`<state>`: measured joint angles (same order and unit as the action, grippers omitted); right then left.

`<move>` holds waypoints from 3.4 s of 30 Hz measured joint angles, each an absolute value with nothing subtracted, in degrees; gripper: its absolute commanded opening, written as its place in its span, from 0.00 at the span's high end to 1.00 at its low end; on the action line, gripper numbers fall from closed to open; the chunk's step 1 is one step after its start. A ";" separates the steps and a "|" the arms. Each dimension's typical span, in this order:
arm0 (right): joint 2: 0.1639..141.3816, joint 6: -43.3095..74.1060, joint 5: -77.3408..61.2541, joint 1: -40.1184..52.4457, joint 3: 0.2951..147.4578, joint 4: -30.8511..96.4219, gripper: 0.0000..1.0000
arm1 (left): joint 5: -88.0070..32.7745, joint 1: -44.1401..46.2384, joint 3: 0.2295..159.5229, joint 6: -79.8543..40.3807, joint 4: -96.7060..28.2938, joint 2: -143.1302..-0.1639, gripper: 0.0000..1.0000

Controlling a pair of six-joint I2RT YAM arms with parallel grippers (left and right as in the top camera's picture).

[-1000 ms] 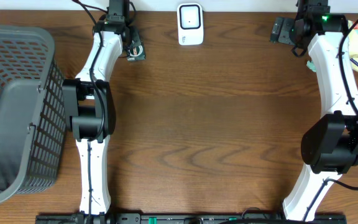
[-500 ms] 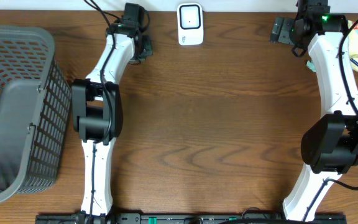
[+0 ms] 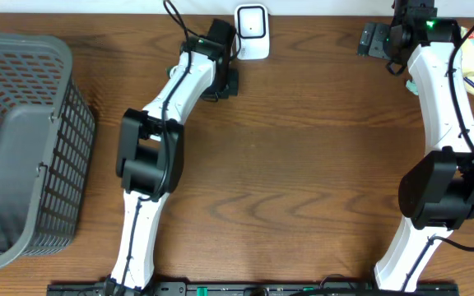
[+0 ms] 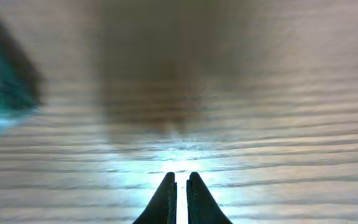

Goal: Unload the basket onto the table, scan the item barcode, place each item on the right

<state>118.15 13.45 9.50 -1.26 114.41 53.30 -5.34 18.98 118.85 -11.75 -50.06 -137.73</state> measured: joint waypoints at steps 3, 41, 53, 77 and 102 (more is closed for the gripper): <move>118.15 13.45 9.50 -1.26 114.41 53.32 0.01 | -3.01 17.39 118.58 -11.75 -46.76 -133.43 0.92; 118.15 13.45 9.50 -1.26 114.41 53.32 0.01 | 2.63 4.95 119.26 -15.49 -32.88 -140.92 0.92; 118.15 13.43 9.50 -1.26 114.41 53.32 0.01 | 2.48 5.10 116.53 -16.12 -32.21 -140.92 0.92; 118.15 13.43 9.50 -1.26 114.41 53.32 0.01 | -22.17 16.21 115.61 -20.43 -42.37 -140.38 0.93; 118.15 13.61 9.41 -1.17 114.41 52.99 0.01 | 3.20 15.29 115.00 -24.18 -74.54 -111.72 0.02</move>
